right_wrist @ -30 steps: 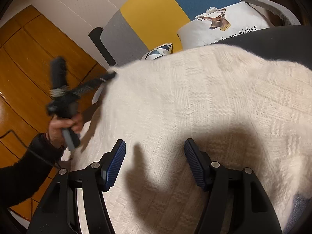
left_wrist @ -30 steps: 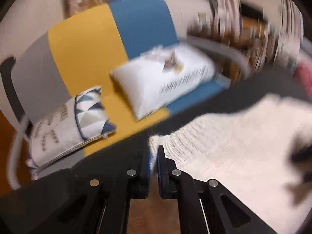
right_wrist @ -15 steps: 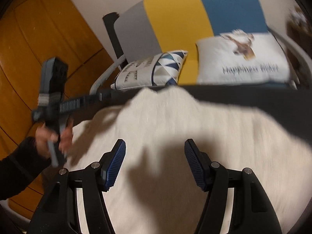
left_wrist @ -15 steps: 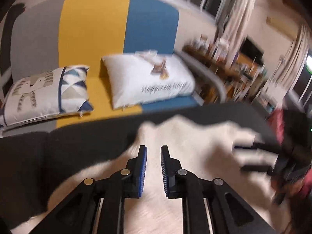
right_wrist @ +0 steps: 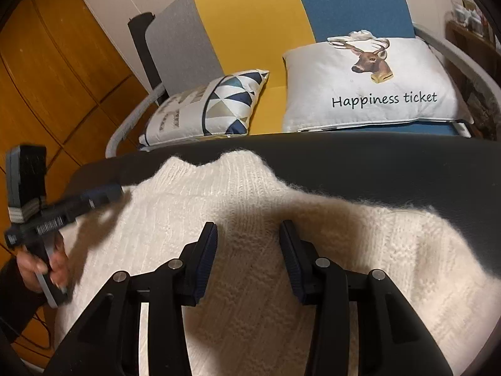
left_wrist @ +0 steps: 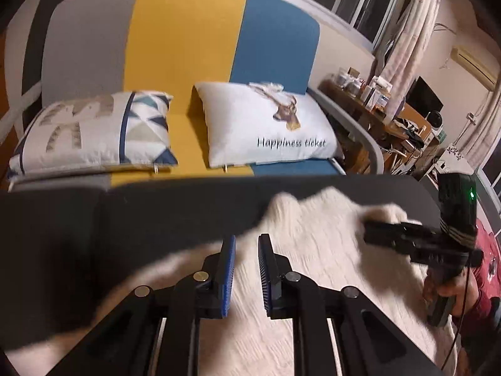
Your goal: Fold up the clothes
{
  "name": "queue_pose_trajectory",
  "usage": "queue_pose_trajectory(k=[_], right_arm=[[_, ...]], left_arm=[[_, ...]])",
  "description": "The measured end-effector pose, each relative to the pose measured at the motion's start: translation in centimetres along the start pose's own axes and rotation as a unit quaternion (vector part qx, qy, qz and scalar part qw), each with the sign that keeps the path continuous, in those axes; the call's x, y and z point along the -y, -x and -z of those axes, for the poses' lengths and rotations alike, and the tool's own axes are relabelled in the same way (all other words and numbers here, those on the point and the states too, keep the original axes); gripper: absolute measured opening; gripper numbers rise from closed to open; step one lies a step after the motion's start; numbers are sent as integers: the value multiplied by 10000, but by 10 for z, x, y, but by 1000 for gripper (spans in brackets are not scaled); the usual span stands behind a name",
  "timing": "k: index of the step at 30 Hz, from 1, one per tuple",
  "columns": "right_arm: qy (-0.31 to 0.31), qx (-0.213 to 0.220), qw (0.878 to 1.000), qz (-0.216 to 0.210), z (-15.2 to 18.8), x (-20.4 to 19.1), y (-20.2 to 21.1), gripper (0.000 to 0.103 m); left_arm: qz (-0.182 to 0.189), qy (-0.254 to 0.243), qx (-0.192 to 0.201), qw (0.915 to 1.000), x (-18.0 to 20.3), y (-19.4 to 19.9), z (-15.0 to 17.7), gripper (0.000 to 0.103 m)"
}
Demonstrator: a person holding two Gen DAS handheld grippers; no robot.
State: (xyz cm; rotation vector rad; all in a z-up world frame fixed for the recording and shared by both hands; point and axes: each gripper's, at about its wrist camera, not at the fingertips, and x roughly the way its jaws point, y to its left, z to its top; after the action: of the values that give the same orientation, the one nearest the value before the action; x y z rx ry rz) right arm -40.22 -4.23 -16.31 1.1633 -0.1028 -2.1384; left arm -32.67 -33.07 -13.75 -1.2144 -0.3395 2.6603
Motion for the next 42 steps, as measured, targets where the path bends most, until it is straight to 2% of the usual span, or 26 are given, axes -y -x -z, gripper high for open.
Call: queue_pose_trajectory(k=[3, 5, 9, 10, 11, 12, 13, 15, 17, 20, 21, 22, 23, 25, 27, 29, 31, 34, 35, 36, 37, 38, 40, 42], right_arm=[[369, 35, 9993, 3, -5, -19, 5, 46], [622, 31, 9981, -15, -6, -31, 4, 46], [881, 3, 9961, 61, -9, -39, -6, 46], [855, -25, 9962, 147, -8, -36, -11, 51], [817, -56, 9963, 240, -6, -31, -17, 54], [780, -86, 9964, 334, -5, -27, -22, 54], [737, -23, 9967, 339, -5, -24, -22, 53], [691, 133, 9935, 893, -5, -24, -18, 48], [744, 249, 9872, 1386, -3, -26, -18, 47], [762, 134, 9851, 1533, -5, -26, -26, 50], [823, 120, 9837, 1592, -5, -28, -28, 51], [862, 125, 9828, 1627, -5, -29, -29, 52], [831, 127, 9838, 1585, -6, -28, -28, 52], [742, 127, 9863, 1468, -7, -24, -26, 52], [562, 44, 9911, 1207, -8, -20, -17, 53], [495, 110, 9940, 969, -3, -24, 3, 53], [573, 86, 9962, 648, 9, -35, 21, 53], [812, -213, 9961, 277, 32, -51, 37, 53], [855, -301, 9955, 282, 39, -54, 37, 53], [867, -480, 9941, 439, 48, -55, 33, 53], [855, -594, 9926, 631, 57, -54, 28, 53], [839, -688, 9907, 823, 64, -51, 22, 53], [748, -560, 9915, 905, 69, -52, 24, 53], [520, -390, 9946, 804, 77, -48, 38, 53]], left_arm=[[363, -109, -562, 9977, 0, -26, -18, 30], [377, -284, -859, 9952, 4, -43, -23, 36], [519, -762, -1178, 9887, 17, -62, -24, 40], [560, -826, -1225, 9874, 20, -64, -23, 40], [453, -897, -1211, 9875, 23, -63, -22, 37], [211, -1040, -1145, 9877, 28, -62, -20, 18], [-47, -1148, -992, 9884, 32, -58, -17, 7], [-295, -1208, -466, 9911, 39, -42, -13, 6], [-539, -1210, -130, 9911, 45, -35, -6, 6], [-1144, -1293, -234, 9847, 47, -59, 5, 8], [-1246, -1199, -232, 9847, 46, -59, 0, 13], [-1197, -1019, -285, 9872, 44, -58, -5, 17], [-935, -664, -352, 9928, 37, -54, -10, 17], [-666, -193, -222, 9973, 26, -35, -14, 18], [-371, 131, 27, 9992, 16, -5, -11, 18], [20, 225, 56, 9997, 13, 15, -2, 18], [-226, -36, 66, 9997, 15, 30, 16, 18], [-861, -74, -190, 9961, 6, 32, 43, 18], [-1200, 9, -375, 9921, -1, 25, 50, 18], [-1323, 129, -458, 9901, -11, 19, 58, 18], [-1300, 177, -308, 9909, -15, 22, 60, 18], [-1368, 221, -328, 9898, -16, 23, 59, 18], [-1418, 546, -433, 9874, -15, 28, 55, 18], [-1145, 846, -406, 9890, -6, 40, 58, 18]])
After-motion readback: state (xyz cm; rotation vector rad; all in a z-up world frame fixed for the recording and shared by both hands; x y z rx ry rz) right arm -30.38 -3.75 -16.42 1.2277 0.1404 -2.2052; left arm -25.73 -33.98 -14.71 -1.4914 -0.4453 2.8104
